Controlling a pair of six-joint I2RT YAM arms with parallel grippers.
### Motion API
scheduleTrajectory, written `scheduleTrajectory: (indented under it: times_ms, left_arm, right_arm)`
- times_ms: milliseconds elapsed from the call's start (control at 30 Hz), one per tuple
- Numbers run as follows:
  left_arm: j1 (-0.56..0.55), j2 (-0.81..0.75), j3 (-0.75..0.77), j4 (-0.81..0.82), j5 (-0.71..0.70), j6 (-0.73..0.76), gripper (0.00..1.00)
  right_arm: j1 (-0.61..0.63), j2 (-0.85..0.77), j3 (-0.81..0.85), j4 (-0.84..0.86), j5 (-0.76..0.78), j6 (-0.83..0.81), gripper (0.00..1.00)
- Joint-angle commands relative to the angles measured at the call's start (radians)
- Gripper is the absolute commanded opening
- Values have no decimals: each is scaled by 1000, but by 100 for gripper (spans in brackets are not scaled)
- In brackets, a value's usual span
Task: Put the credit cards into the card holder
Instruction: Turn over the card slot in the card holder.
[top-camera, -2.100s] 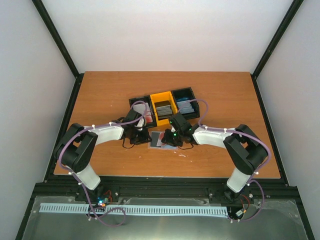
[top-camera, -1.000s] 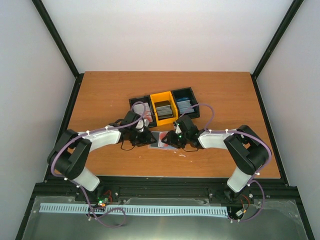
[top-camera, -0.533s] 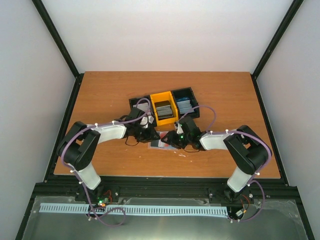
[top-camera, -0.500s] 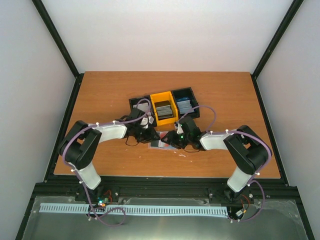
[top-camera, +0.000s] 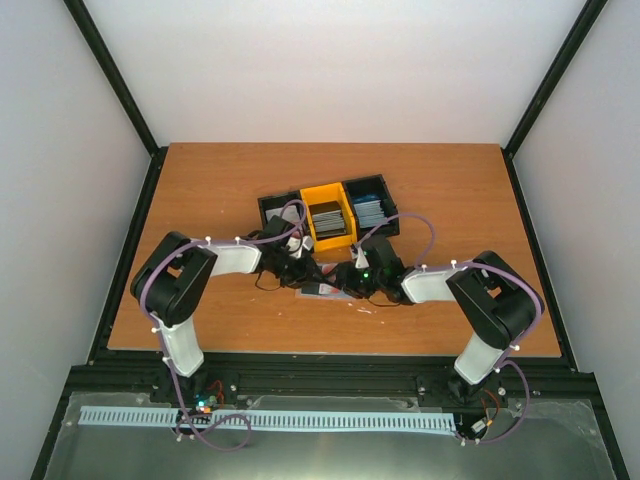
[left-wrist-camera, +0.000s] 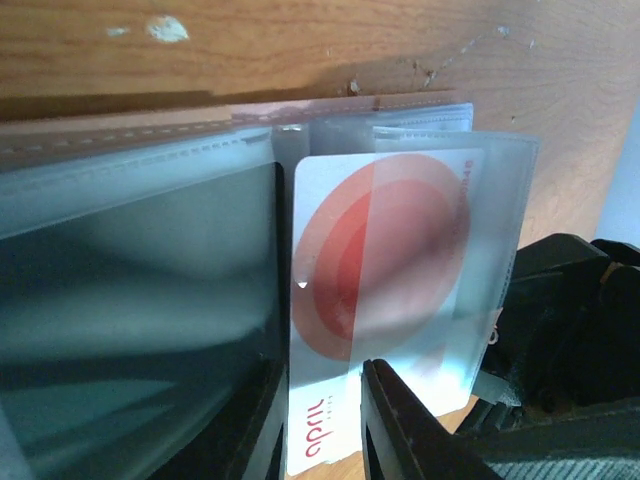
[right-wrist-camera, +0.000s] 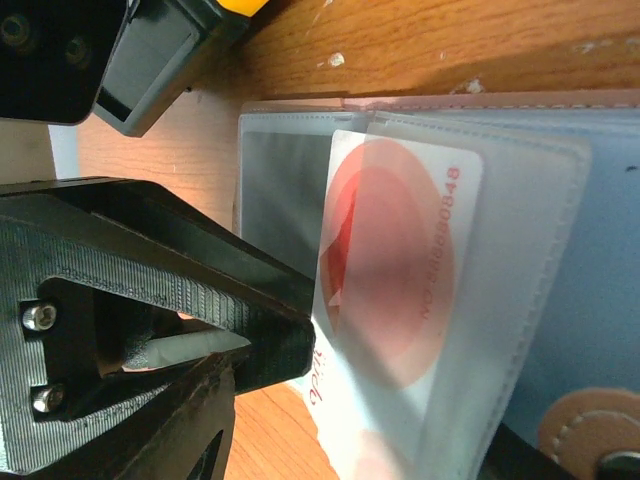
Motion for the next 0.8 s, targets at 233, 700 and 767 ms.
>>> scheduleTrajectory:
  times_ms: [233, 700, 767]
  left_arm:
    - [-18, 33, 61, 57, 125, 112, 24]
    - [-41, 51, 105, 57, 94, 125, 25]
    - [-41, 40, 102, 46, 71, 130, 24]
  right_arm:
    - [-5, -20, -13, 7, 4, -10, 48]
    - [-5, -56, -14, -19, 17, -18, 52]
    - [-5, -68, -10, -46, 37, -15, 52]
